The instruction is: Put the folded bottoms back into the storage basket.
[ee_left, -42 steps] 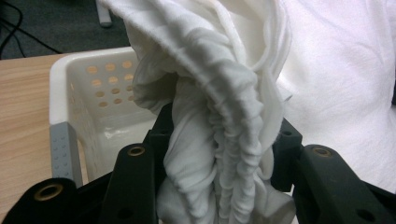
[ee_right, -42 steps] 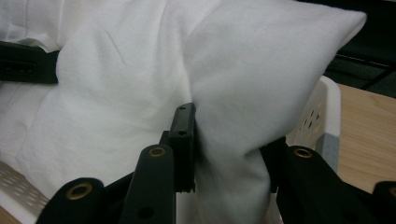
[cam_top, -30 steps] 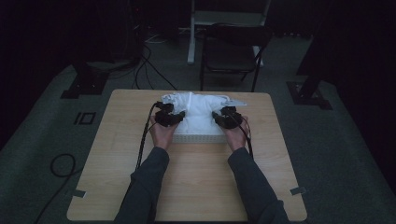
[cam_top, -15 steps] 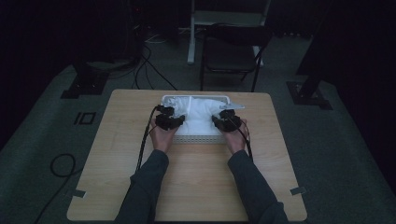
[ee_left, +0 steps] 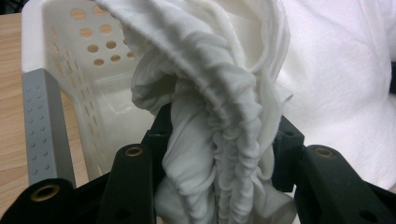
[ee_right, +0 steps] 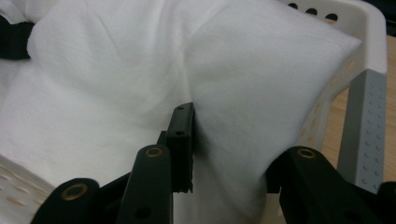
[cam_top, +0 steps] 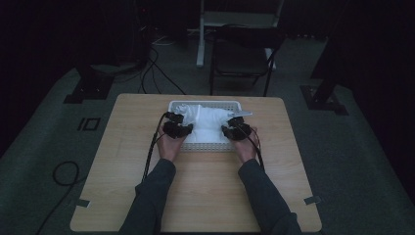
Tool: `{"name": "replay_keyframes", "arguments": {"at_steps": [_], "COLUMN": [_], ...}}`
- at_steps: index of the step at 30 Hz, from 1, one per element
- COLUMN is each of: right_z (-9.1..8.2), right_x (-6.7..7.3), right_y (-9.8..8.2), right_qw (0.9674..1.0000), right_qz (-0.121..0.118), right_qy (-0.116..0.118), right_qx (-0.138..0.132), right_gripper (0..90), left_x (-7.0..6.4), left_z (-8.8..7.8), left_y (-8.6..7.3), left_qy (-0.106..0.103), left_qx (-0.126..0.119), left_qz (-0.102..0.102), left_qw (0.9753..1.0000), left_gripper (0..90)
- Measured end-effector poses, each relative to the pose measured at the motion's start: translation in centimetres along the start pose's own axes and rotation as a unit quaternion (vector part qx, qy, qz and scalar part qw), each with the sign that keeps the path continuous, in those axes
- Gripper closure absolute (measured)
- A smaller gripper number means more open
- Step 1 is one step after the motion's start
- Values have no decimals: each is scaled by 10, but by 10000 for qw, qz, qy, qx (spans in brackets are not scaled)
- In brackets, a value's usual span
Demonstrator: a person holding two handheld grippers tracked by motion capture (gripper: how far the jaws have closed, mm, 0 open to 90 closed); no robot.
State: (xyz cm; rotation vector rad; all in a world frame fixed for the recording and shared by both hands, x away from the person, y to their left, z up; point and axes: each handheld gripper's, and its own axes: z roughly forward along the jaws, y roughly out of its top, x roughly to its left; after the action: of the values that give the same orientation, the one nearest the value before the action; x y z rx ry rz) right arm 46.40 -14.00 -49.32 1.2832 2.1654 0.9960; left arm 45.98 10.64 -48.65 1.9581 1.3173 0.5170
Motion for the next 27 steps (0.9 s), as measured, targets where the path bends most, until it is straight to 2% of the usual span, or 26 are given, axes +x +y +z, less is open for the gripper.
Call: {"name": "replay_keyframes", "arguments": {"at_steps": [7, 14, 16, 19, 22, 23, 27], "right_z": [0, 1, 1, -1, -5, -8, -23], "right_x": [0, 0, -1, -1, -1, -2, -6], "right_y": [1, 3, 3, 3, 3, 4, 9], "right_qw": [9999, 9994, 9992, 9991, 9988, 9987, 9981], "right_qz": [-36, -68, -80, -67, -71, -40, 36], "right_qy": [-33, -259, -304, -342, -477, -513, -563], "right_qx": [100, 237, 265, 255, 119, 32, -258], "right_gripper": [633, 538, 505, 456, 415, 406, 401], "left_x": [-2, -2, 0, 6, 10, 14, 21], "left_z": [0, 0, -3, -10, -16, -22, -35], "left_y": [-1, -1, 0, 3, 4, 5, 5], "left_qy": [175, 353, 419, 489, 470, 526, 524], "left_qx": [177, 240, 182, 60, -56, -150, -372], "left_qz": [67, 31, -13, -92, -70, -43, -124], "left_qw": [9997, 9991, 9990, 9987, 9989, 9985, 9979], "left_gripper": [492, 419, 342, 285, 300, 311, 344]}}
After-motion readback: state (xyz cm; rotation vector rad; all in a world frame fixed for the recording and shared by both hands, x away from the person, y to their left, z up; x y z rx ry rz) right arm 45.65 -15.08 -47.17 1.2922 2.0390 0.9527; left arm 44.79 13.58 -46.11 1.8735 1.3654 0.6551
